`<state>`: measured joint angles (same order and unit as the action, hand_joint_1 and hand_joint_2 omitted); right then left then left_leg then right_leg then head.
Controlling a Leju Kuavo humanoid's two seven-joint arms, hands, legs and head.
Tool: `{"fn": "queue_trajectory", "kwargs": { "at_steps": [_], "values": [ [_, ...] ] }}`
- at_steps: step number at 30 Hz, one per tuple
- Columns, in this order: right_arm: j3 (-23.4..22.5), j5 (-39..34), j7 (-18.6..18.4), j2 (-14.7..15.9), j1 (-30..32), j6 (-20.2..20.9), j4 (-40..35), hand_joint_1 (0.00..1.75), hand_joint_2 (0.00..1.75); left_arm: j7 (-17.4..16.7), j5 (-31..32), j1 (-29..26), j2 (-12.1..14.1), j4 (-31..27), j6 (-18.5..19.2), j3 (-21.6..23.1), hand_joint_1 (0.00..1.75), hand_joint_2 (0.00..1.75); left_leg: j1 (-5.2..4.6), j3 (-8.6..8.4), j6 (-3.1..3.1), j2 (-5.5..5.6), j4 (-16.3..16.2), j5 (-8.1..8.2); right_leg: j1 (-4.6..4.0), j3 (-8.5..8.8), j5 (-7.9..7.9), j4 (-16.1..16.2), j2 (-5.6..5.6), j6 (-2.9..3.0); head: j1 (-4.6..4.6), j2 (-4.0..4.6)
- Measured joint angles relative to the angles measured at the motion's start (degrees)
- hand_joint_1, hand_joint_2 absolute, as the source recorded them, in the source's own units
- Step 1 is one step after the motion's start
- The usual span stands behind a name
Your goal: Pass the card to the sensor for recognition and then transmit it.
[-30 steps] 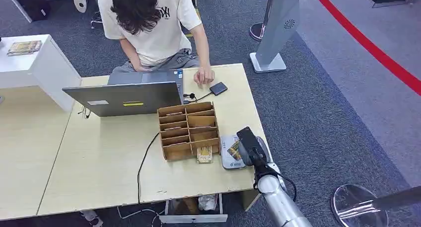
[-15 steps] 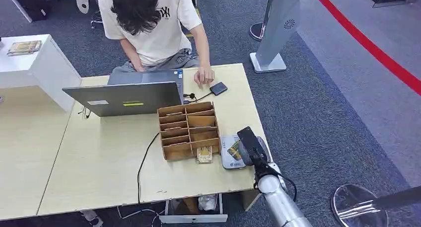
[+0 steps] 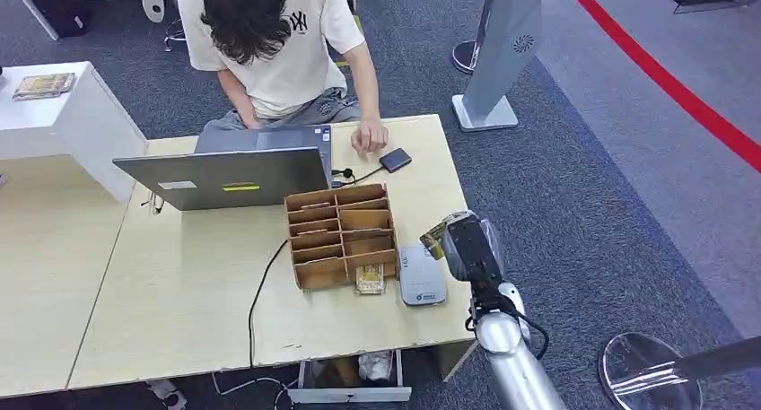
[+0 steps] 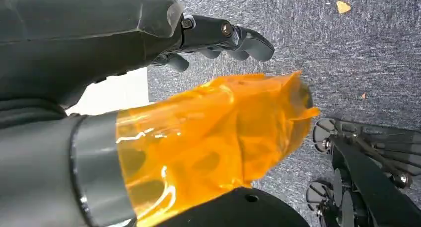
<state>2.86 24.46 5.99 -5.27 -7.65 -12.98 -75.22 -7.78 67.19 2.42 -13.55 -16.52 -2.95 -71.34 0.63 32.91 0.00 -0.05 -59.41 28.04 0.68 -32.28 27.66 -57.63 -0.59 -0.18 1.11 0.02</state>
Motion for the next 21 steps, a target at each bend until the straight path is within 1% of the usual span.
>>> {"fn": "queue_trajectory", "kwargs": {
  "at_steps": [5, 7, 10, 12, 17, 19, 21],
  "values": [
    [0.8, 0.4, 1.3, 0.0, 1.7, -1.2, -7.3, 1.75, 1.75, 0.1, -0.2, -0.1, -0.3, -0.2, 0.0, -0.4, 0.00, 0.00, 0.00, 0.01, 0.00, 0.00, 0.0, 0.00, 0.00, 0.00, 0.00, 0.0, -0.01, 0.00, 0.00, 0.00],
    [1.8, 1.3, 1.9, 0.0, 2.5, -1.9, -11.2, 1.75, 1.75, 0.2, -0.2, -0.1, -0.5, -0.5, -0.1, -1.0, 0.00, 0.00, 0.00, 0.00, 0.00, 0.00, 0.0, 0.00, 0.00, -0.01, 0.00, 0.0, 0.02, 0.00, -0.02, 0.00],
    [3.1, 2.3, 2.6, 0.0, 3.4, -2.6, -14.9, 1.75, 1.75, 0.4, -0.2, -0.1, -0.6, -0.5, -0.2, -1.2, 0.00, 0.00, 0.00, 0.00, 0.00, 0.00, 0.0, 0.00, 0.00, -0.01, 0.01, 0.0, 0.02, 0.00, 0.00, 0.00],
    [4.8, 4.2, 3.4, 0.0, 3.9, -2.9, -17.5, 1.75, 1.75, 0.5, -0.1, -0.1, -0.7, -0.5, -0.3, -1.2, 0.00, 0.00, 0.01, 0.00, 0.00, -0.01, 0.0, 0.00, 0.00, -0.01, 0.00, 0.0, 0.03, 0.00, 0.00, 0.00],
    [7.4, 5.5, 4.0, 0.0, 4.4, -3.0, -20.5, 1.75, 1.75, 0.5, 0.1, -0.2, -0.7, -0.5, -0.4, -1.2, 0.00, 0.00, 0.00, 0.00, 0.00, -0.01, 0.0, 0.00, 0.00, -0.01, 0.00, 0.0, 0.02, 0.00, 0.00, 0.00],
    [9.0, 7.6, 4.5, 0.1, 4.4, -2.9, -21.3, 1.75, 1.75, 0.6, 0.4, -0.1, -0.7, -0.5, -0.6, -1.2, 0.00, 0.00, 0.01, 0.00, 0.00, -0.02, 0.0, 0.00, 0.00, -0.01, 0.00, 0.0, 0.05, 0.00, 0.00, 0.00],
    [11.6, 10.5, 4.6, 0.5, 4.4, -2.9, -21.9, 1.75, 1.75, 0.7, 0.7, -0.1, -0.6, -0.5, -0.8, -1.2, 0.00, 0.00, 0.00, -0.01, 0.00, -0.02, 0.0, 0.00, 0.00, -0.01, 0.00, 0.0, 0.04, 0.00, -0.02, 0.00]
  ]
}}
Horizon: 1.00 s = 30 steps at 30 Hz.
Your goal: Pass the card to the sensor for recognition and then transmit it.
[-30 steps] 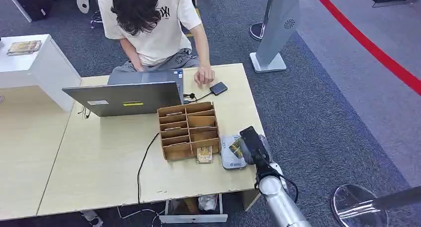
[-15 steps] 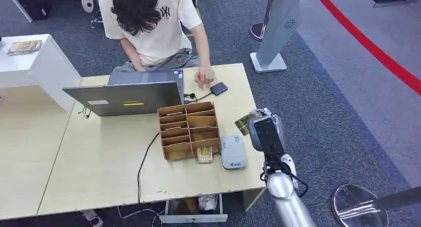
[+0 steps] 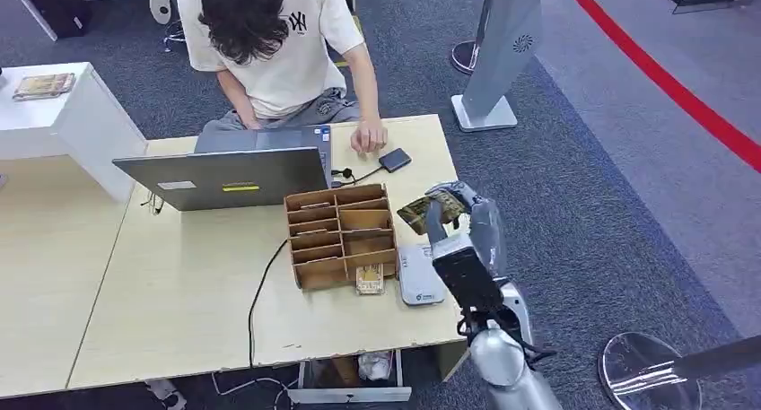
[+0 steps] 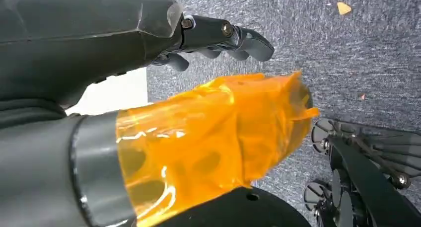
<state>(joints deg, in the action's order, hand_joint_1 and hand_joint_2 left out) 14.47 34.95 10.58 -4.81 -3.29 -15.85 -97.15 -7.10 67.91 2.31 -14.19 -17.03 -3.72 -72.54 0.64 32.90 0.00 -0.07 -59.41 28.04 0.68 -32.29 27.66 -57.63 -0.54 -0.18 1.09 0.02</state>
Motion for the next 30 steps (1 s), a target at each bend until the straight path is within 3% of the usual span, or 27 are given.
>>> {"fn": "queue_trajectory", "kwargs": {
  "at_steps": [10, 18, 30],
  "values": [
    [12.6, 11.9, -1.7, 3.9, -3.7, -2.3, 1.1, 1.75, 1.75, 0.4, 1.6, 0.2, 0.8, 0.1, -0.7, 0.0, 0.00, 0.00, 0.00, 0.01, 0.00, 0.00, 0.0, 0.00, 0.00, 0.00, 0.00, 0.0, -0.01, 0.00, 0.02, 0.00],
    [19.6, 20.3, -5.4, 7.4, -12.0, -3.3, 5.7, 1.75, 1.75, 0.4, 3.3, 0.5, 2.0, 0.6, -0.5, 0.0, 0.00, 0.00, 0.00, 0.00, -0.01, 0.00, 0.0, -0.03, 0.00, 0.01, -0.03, 0.0, 0.01, 0.00, 0.00, 0.00],
    [20.0, 24.6, -10.5, 8.5, -27.8, -0.3, 15.3, 1.75, 1.75, 0.0, 5.2, 0.8, 3.1, 1.1, 0.6, 0.5, 0.00, 0.00, 0.00, 0.00, -0.01, 0.01, 0.0, -0.06, 0.00, 0.00, -0.04, 0.0, -0.01, 0.01, 0.02, 0.00]
  ]
}}
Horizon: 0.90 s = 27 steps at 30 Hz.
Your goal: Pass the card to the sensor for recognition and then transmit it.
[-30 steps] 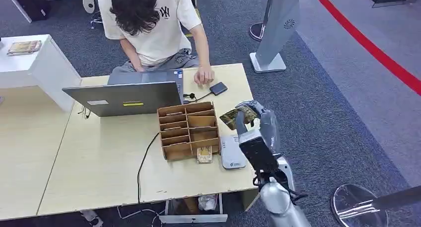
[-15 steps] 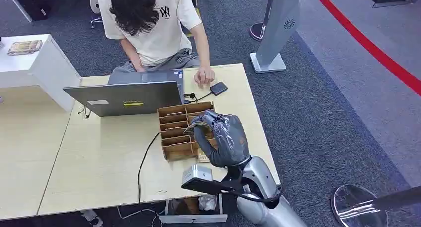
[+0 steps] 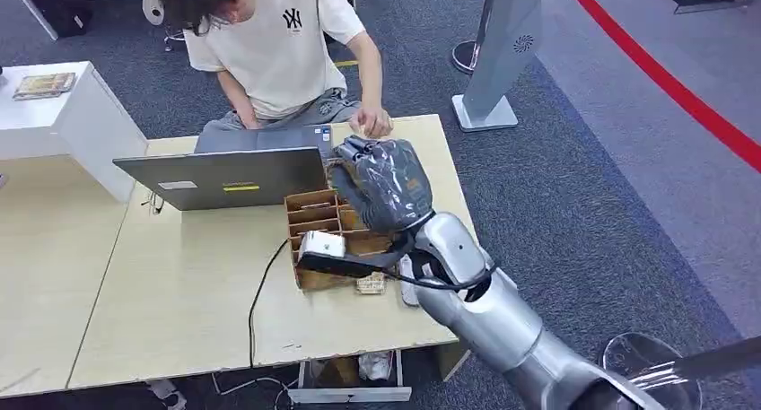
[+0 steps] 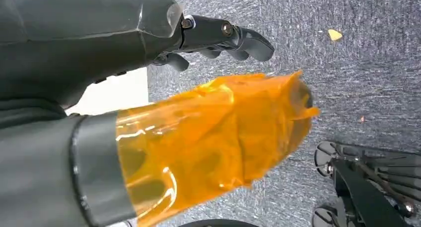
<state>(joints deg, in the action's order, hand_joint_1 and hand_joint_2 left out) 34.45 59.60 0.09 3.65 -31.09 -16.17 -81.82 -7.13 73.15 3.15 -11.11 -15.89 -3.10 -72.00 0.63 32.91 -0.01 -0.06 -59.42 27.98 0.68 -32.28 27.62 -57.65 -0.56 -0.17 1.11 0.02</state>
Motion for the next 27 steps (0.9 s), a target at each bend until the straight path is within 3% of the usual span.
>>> {"fn": "queue_trajectory", "kwargs": {
  "at_steps": [15, 27],
  "values": [
    [-4.9, 10.1, -4.5, -0.8, -13.8, 0.4, 14.6, 1.75, 1.75, -0.4, 2.0, 0.2, 0.5, 0.0, 1.2, 1.9, 0.00, 0.00, 0.00, 0.00, 0.02, 0.00, 0.0, -0.02, 0.00, 0.00, -0.02, 0.0, 0.00, -0.01, -0.02, 0.00],
    [-6.6, 15.0, -8.1, -3.8, -18.0, -2.6, 24.3, 1.75, 1.75, -0.8, 3.0, 0.3, 0.6, 0.0, 1.4, 3.0, 0.00, 0.00, 0.00, 0.01, 0.02, 0.00, 0.0, -0.02, 0.00, 0.00, -0.02, 0.0, 0.00, -0.02, 0.00, 0.00]
  ]
}}
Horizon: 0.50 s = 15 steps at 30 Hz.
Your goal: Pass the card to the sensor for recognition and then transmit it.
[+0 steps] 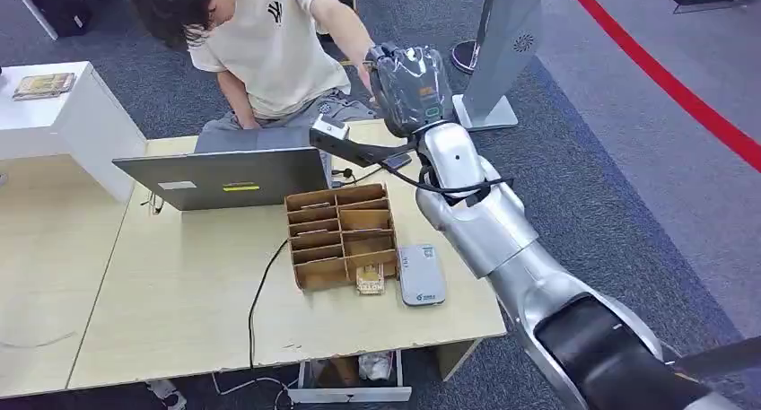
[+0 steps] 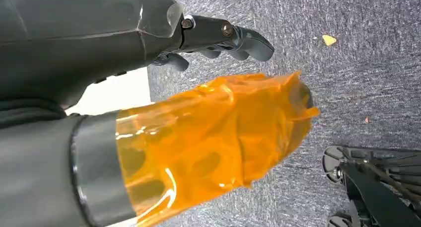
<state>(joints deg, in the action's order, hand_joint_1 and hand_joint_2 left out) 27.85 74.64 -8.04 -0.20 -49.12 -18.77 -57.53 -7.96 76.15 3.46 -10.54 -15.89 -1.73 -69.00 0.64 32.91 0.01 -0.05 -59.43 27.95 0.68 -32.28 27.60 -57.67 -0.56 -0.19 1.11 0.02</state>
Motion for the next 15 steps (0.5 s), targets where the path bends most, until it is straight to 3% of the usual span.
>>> {"fn": "queue_trajectory", "kwargs": {
  "at_steps": [6, 7, 8, 9, 10, 15],
  "values": [
    [-0.8, 2.0, -0.8, -1.3, -0.4, -0.2, 2.8, 1.73, 1.75, -0.3, 0.0, 0.0, 0.0, 0.0, 0.0, 0.4, 0.00, 0.00, 0.00, 0.00, 0.00, 0.00, 0.0, 0.00, 0.00, 0.00, 0.00, 0.0, 0.01, 0.00, 0.00, 0.00],
    [-0.8, 2.6, -0.7, -1.4, -0.4, -0.2, 3.2, 1.52, 1.75, -0.3, 0.0, 0.0, 0.0, 0.0, 0.0, 0.4, 0.00, 0.00, 0.00, 0.00, 0.00, 0.00, 0.0, 0.00, 0.00, 0.00, 0.00, 0.0, 0.01, 0.00, 0.00, 0.00],
    [-0.8, 3.4, -0.5, -1.6, -0.4, -0.2, 3.5, 1.52, 1.75, -0.3, 0.0, 0.0, 0.0, 0.0, 0.0, 0.4, 0.00, 0.00, 0.00, 0.00, 0.00, 0.00, 0.0, 0.00, 0.00, 0.00, 0.00, 0.0, 0.00, 0.00, 0.00, 0.00],
    [-0.7, 4.1, -0.5, -1.6, -0.5, -0.1, 3.9, 0.23, 1.75, -0.3, 0.0, 0.0, 0.0, 0.0, 0.0, 0.4, 0.00, 0.00, 0.00, 0.00, 0.00, 0.01, 0.0, 0.00, 0.00, 0.00, 0.00, 0.0, -0.01, 0.00, 0.00, 0.00],
    [-0.7, 4.8, -0.4, -1.7, -0.5, -0.1, 4.3, 0.00, 1.75, -0.3, 0.0, 0.0, 0.0, 0.0, 0.0, 0.4, 0.00, 0.00, 0.00, 0.00, 0.00, 0.01, 0.0, 0.00, 0.00, 0.00, 0.00, 0.0, -0.01, 0.00, 0.00, 0.00],
    [-0.4, 7.4, -0.3, -1.8, -0.5, 0.4, 6.5, 0.00, 1.75, -0.3, 0.0, 0.0, 0.0, 0.0, 0.2, 0.4, 0.00, 0.00, 0.00, 0.00, 0.00, 0.00, 0.0, 0.00, 0.00, 0.00, 0.00, 0.0, 0.00, 0.00, 0.00, 0.00]
  ]
}}
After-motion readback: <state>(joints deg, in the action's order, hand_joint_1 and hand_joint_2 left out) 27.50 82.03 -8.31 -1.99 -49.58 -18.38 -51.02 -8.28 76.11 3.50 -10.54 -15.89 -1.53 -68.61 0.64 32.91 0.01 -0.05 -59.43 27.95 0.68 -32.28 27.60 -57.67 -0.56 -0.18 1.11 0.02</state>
